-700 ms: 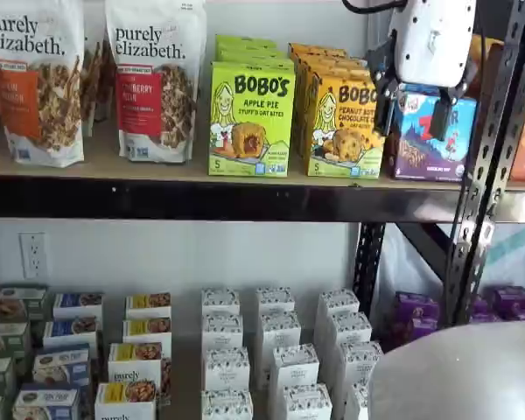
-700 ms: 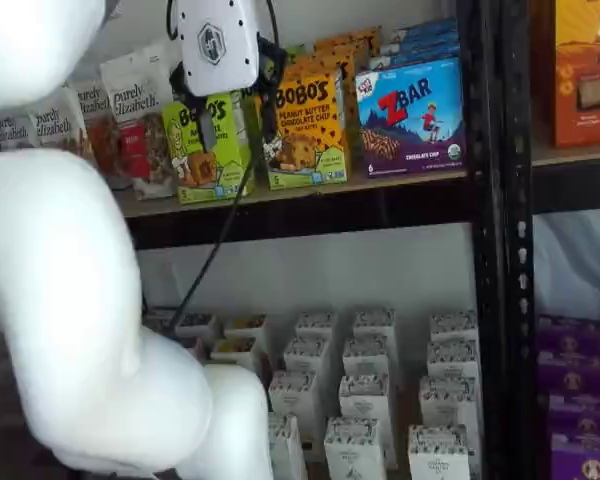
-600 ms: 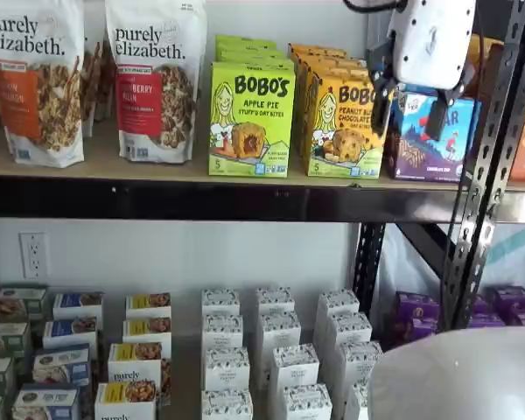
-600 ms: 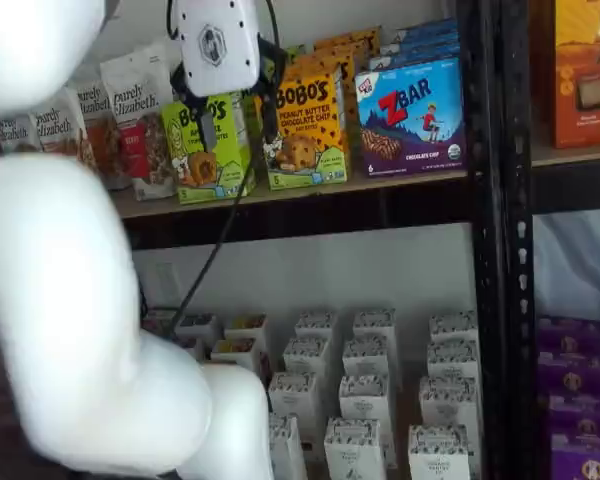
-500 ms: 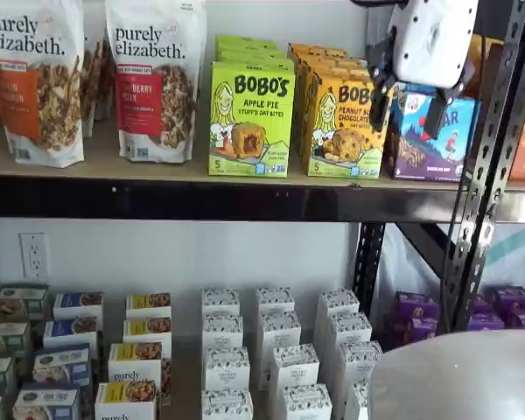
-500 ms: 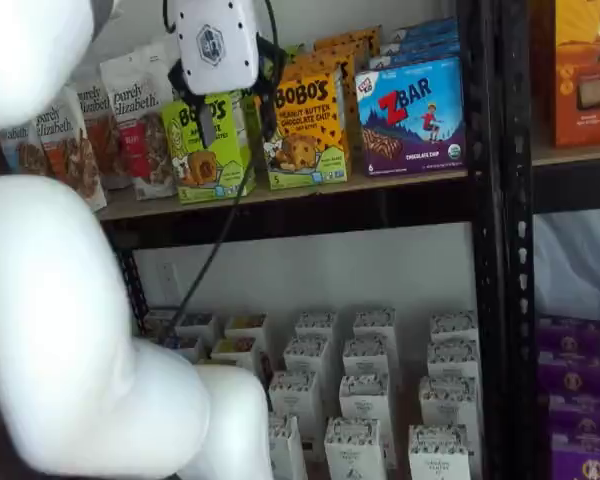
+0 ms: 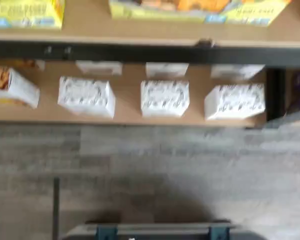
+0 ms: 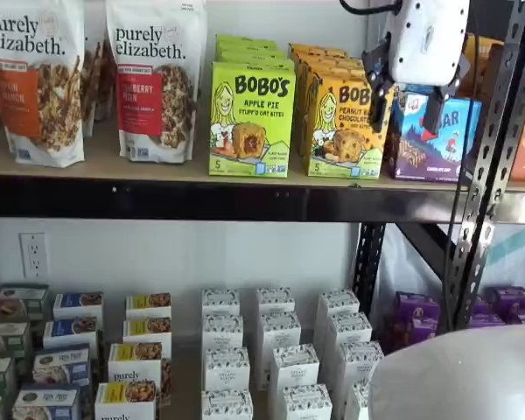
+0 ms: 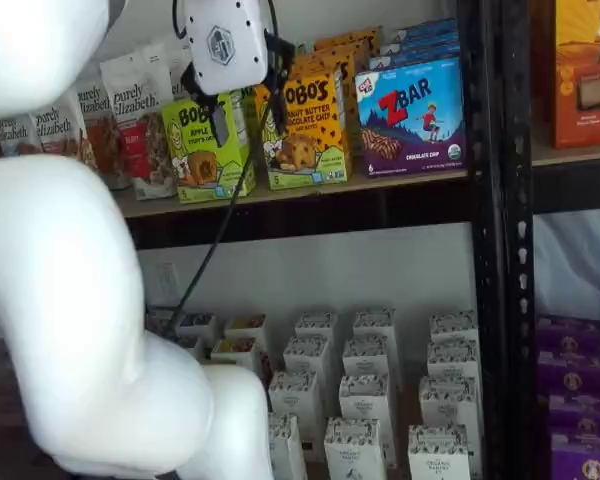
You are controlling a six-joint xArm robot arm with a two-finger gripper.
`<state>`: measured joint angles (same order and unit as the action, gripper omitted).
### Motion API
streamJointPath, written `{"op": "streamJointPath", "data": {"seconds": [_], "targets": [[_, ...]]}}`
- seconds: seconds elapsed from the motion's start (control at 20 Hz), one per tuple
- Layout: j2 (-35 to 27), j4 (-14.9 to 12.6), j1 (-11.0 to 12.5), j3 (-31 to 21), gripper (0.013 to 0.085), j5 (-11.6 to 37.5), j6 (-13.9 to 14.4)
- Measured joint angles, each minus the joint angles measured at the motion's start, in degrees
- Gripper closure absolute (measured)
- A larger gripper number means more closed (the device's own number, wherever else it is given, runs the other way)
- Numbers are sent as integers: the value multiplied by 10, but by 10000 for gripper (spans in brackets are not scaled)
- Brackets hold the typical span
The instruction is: Pick up the orange box on the top shelf, the fifth box from the left
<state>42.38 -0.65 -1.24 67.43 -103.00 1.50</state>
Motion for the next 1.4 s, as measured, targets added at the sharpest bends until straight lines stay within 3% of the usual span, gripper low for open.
{"op": "streamJointPath", "data": {"seconds": [0.35, 0.75, 1.0, 1.4], "targets": [[-49, -17, 11, 28, 130, 77, -9], [-139, 21, 59, 110, 130, 128, -53], [-186, 49, 87, 156, 130, 122, -80], [-203, 43, 74, 160, 130, 139, -69]]}}
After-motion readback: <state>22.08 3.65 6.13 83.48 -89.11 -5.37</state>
